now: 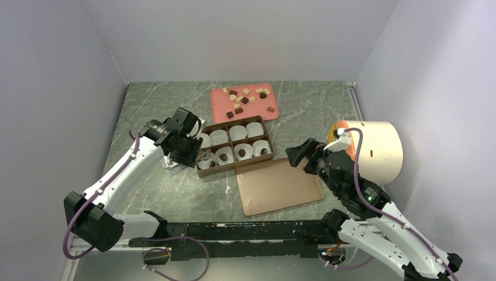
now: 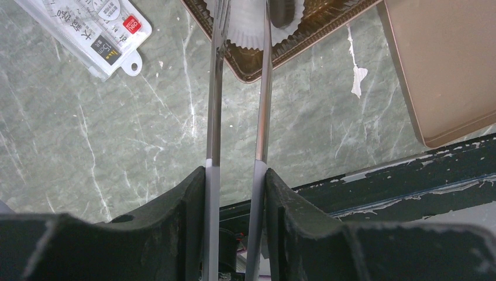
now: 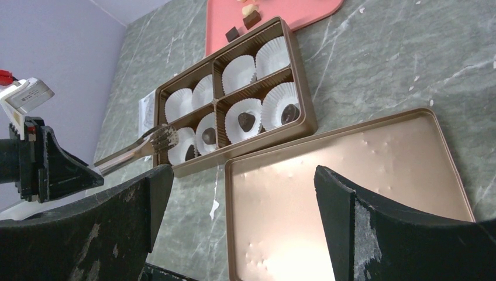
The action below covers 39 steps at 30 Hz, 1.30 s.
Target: Pack the chocolate
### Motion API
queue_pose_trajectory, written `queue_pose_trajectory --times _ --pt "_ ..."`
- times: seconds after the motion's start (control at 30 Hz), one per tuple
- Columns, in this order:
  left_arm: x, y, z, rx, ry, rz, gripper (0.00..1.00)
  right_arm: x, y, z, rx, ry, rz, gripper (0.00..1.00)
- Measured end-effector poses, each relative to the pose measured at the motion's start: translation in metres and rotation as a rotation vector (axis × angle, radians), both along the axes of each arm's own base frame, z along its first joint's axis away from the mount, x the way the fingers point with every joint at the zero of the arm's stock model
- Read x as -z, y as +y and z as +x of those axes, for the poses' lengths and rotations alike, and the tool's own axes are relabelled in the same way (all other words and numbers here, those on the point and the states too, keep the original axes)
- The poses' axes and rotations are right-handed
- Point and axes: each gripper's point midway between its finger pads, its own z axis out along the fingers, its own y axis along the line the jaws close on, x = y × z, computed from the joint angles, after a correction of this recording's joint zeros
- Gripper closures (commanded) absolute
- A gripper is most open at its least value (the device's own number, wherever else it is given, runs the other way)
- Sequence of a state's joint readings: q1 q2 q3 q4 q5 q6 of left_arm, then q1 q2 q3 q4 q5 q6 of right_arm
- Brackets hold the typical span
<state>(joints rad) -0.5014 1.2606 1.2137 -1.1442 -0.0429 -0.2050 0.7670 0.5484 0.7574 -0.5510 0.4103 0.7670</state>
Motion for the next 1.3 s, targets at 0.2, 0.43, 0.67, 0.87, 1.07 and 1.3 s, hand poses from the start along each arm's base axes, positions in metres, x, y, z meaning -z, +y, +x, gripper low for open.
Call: queue_pose_trajectory --times 0.2,0.43,0.67,0.87,1.07,1.3 --pt "0.000 0.001 0.001 -0.003 -0.005 0.006 0.65 0.000 0.000 0.000 0.000 0.000 0.000 0.03" --pt "-0.007 -0.003 0.007 -0.006 -0.032 -0.013 0.64 0.000 0.000 0.000 0.000 0.000 0.000 0.04" --pt "-0.041 -0.022 0.038 -0.025 -0.163 -0.101 0.65 -0.002 -0.002 -0.002 0.001 -0.010 0.010 0.03" --pt "-0.063 -0.044 0.083 -0.033 -0.275 -0.151 0.65 0.001 -0.001 -0.001 0.000 0.000 -0.001 0.03" --pt "-0.044 -0.060 0.128 -0.043 -0.297 -0.114 0.64 0.002 0.000 0.000 0.000 0.004 -0.004 0.04" --pt "-0.022 -0.070 0.182 -0.074 -0.330 -0.043 0.60 0.002 0.000 0.000 0.000 0.004 -0.003 0.04"
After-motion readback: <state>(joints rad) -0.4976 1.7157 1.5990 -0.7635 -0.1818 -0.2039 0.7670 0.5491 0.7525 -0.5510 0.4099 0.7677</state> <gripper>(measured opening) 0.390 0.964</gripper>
